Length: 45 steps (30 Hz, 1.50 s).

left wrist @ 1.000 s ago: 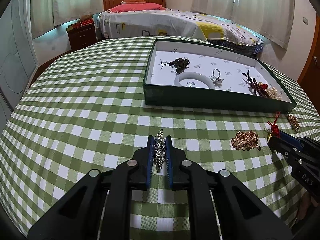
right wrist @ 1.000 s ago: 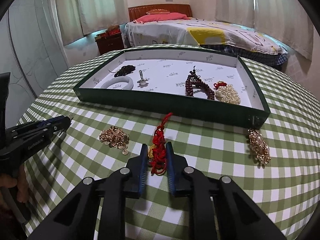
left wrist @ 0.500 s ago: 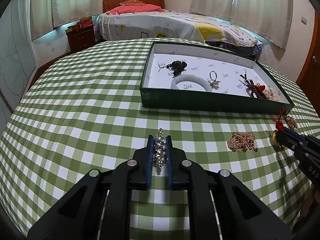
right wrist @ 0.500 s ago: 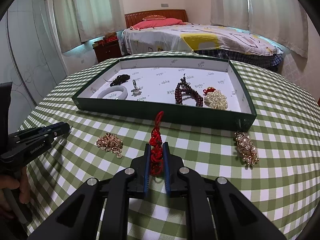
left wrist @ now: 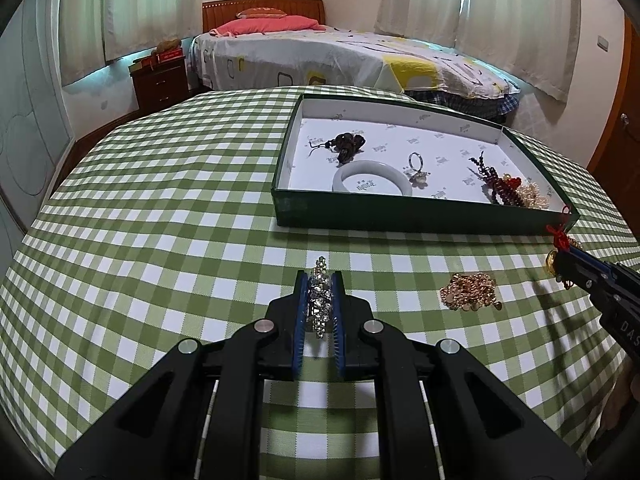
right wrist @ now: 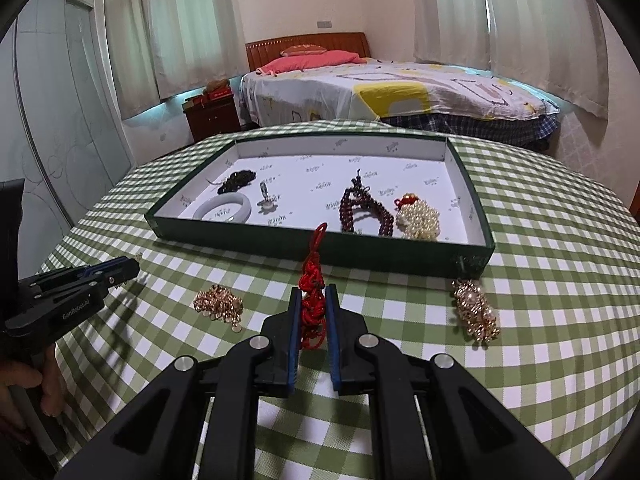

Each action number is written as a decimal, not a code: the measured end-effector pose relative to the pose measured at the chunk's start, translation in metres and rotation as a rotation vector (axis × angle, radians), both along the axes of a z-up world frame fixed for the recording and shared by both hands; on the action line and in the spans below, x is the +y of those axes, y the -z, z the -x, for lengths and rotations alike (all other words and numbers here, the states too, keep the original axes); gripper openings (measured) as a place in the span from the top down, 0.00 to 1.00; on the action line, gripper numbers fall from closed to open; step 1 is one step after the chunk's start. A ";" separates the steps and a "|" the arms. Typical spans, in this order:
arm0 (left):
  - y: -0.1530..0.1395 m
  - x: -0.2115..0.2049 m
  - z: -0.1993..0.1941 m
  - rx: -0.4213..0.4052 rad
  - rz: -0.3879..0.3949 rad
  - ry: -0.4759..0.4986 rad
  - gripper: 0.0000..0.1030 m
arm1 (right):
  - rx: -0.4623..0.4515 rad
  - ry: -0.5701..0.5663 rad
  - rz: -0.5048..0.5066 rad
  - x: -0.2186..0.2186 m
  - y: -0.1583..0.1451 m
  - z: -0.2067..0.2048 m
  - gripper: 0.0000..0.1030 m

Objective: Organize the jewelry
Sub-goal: 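Carry the brooch and tassel charm into the tray and open both grippers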

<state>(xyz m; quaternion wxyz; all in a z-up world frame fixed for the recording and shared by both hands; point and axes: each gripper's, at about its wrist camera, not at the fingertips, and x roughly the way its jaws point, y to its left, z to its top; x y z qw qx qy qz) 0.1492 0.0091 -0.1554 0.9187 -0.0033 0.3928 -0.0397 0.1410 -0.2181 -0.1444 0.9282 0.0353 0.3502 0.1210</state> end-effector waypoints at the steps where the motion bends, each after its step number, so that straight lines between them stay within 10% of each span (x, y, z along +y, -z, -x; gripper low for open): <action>1: -0.001 0.000 0.000 -0.002 0.001 0.001 0.89 | -0.006 0.001 -0.002 -0.001 -0.002 0.000 0.88; 33: -0.083 -0.052 -0.068 -0.203 0.071 0.095 0.89 | -0.212 0.067 -0.033 -0.028 -0.071 -0.058 0.88; 45: -0.069 -0.074 -0.135 -0.191 0.042 0.110 0.88 | -0.195 0.080 -0.017 -0.025 -0.060 -0.117 0.88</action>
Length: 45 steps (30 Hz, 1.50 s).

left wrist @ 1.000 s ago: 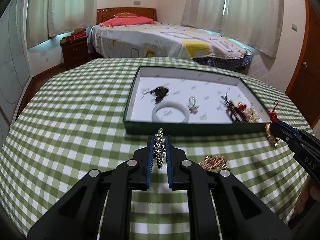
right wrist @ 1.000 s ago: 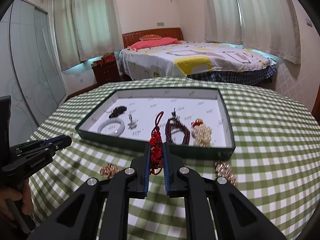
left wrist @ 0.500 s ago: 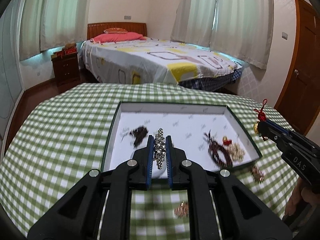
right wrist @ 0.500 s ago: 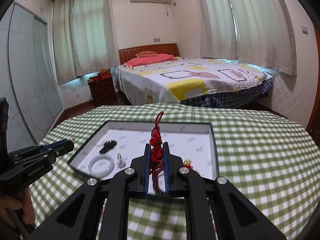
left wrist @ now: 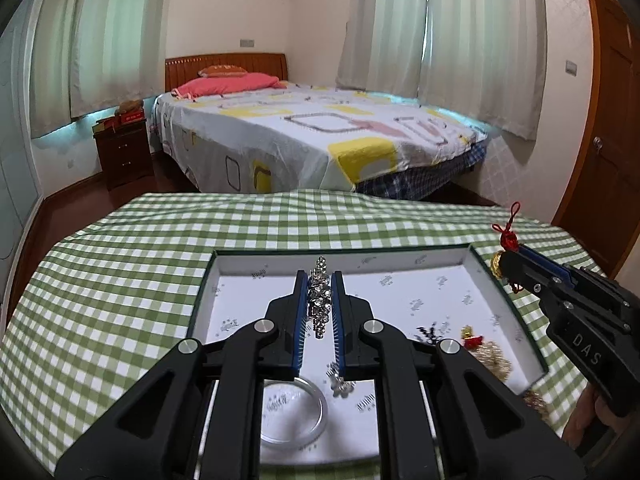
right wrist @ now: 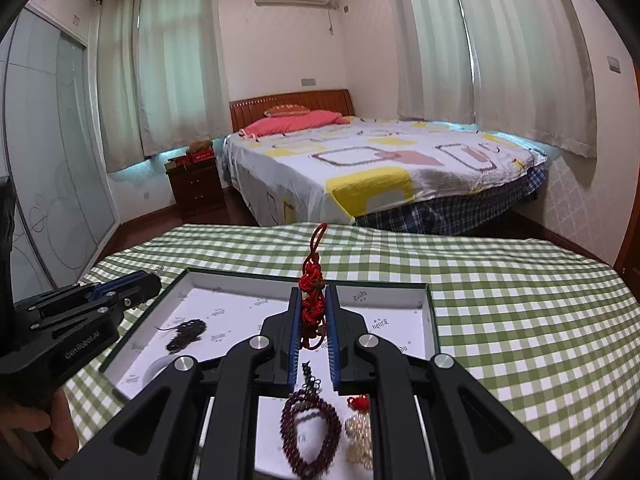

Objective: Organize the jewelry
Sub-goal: 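Carry the brooch and tassel charm into the tray and open both grippers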

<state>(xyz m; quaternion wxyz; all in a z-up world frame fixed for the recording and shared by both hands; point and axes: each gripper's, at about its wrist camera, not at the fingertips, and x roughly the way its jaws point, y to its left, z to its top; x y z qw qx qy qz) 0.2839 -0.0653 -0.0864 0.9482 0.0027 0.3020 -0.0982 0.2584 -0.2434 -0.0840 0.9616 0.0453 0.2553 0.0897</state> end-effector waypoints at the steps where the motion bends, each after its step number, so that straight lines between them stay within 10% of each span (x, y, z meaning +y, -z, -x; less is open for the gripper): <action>1: 0.006 -0.001 -0.006 0.013 -0.005 -0.002 0.88 | 0.008 0.001 0.001 0.000 0.003 -0.004 0.88; 30: 0.072 0.003 -0.062 0.259 -0.054 -0.064 0.86 | 0.266 0.039 0.035 -0.004 0.060 -0.054 0.86; 45: 0.066 0.001 -0.059 0.239 -0.058 -0.065 0.48 | 0.255 0.033 0.030 -0.004 0.058 -0.051 0.65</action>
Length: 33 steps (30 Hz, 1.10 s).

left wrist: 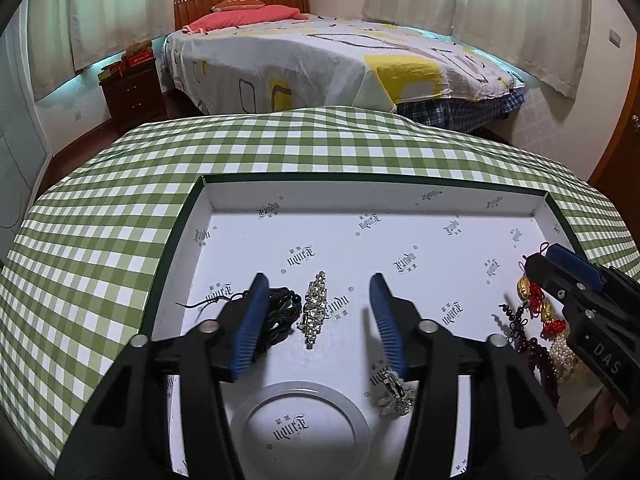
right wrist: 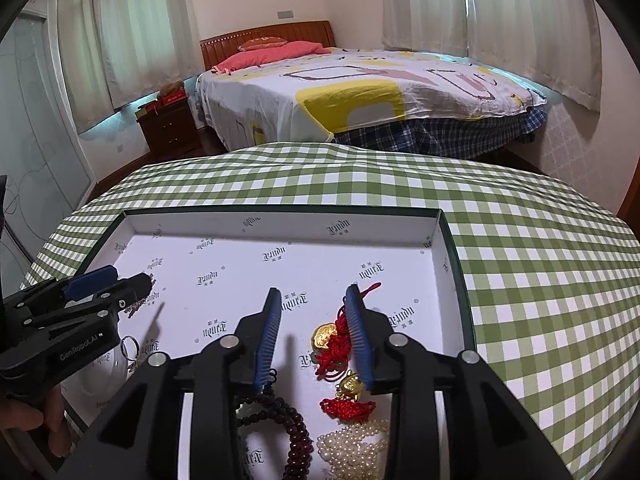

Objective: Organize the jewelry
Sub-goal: 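Carry the brooch and tassel charm into the tray and open both grippers, then withdraw both grippers from the tray toward the gold chain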

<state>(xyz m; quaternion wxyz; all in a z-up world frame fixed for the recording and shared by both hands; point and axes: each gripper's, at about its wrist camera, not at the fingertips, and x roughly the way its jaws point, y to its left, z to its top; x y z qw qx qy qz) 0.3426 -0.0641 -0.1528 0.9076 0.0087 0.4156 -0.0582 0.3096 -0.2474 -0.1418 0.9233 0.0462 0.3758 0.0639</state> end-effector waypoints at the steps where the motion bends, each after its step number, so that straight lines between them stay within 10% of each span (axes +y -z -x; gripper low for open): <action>1: 0.000 0.000 0.000 0.000 0.002 0.002 0.46 | -0.002 0.000 0.000 0.000 0.000 0.001 0.64; 16: -0.023 -0.004 0.017 -0.058 -0.011 0.012 0.18 | -0.056 0.006 0.000 0.000 -0.016 0.013 0.33; 33: -0.069 0.013 0.084 -0.178 0.040 -0.041 0.13 | -0.154 0.001 0.020 -0.008 -0.052 0.070 0.30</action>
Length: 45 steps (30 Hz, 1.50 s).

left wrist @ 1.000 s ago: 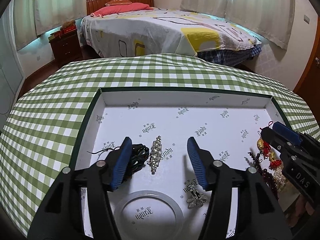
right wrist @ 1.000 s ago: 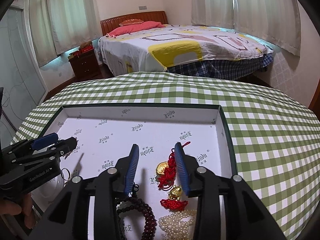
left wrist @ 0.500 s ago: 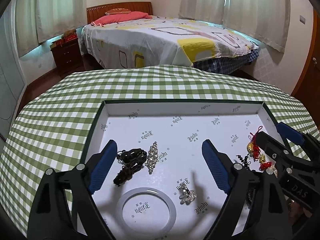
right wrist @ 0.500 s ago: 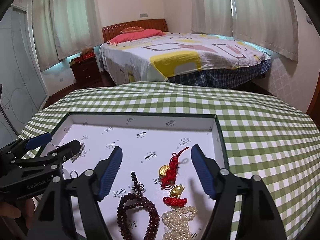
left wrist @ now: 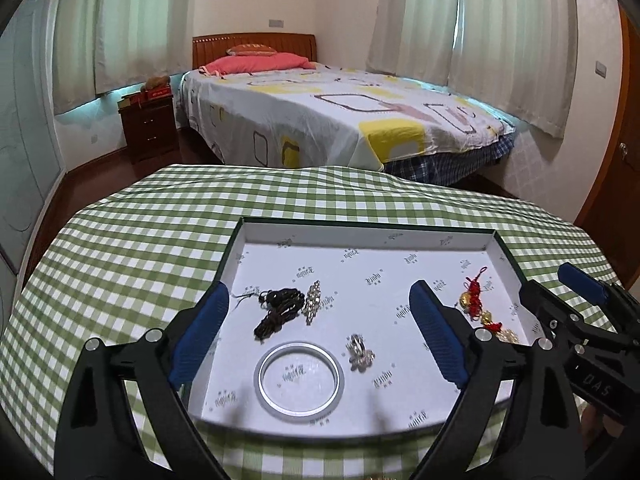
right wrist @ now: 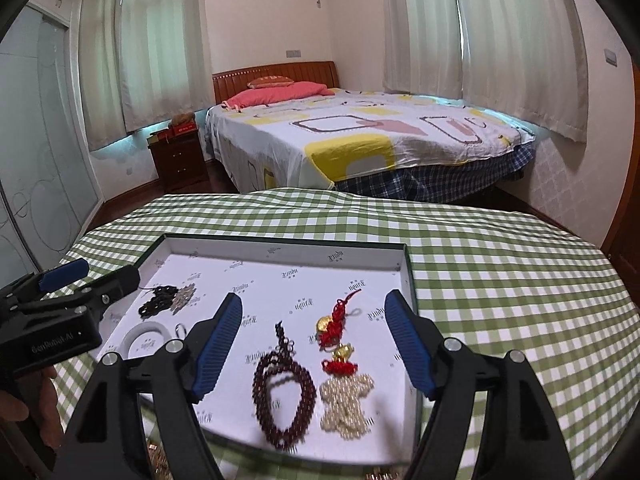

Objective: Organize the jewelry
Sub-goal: 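Withdraw both grippers from the tray toward the gold chain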

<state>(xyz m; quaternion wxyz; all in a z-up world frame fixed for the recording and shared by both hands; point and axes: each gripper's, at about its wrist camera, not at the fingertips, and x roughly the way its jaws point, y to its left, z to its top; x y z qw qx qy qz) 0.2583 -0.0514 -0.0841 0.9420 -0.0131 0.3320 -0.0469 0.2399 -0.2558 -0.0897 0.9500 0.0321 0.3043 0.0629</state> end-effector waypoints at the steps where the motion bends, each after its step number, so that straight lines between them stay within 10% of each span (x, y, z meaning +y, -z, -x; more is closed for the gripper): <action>1: -0.002 0.001 0.005 -0.004 0.003 -0.001 0.13 | -0.002 0.001 0.000 0.000 -0.001 0.003 0.30; 26: 0.040 0.003 0.105 0.029 0.012 -0.015 0.13 | 0.002 0.059 -0.014 -0.017 0.028 0.092 0.30; 45: 0.076 -0.023 0.106 0.125 -0.026 0.034 0.13 | 0.040 0.083 -0.056 -0.031 0.058 0.104 0.30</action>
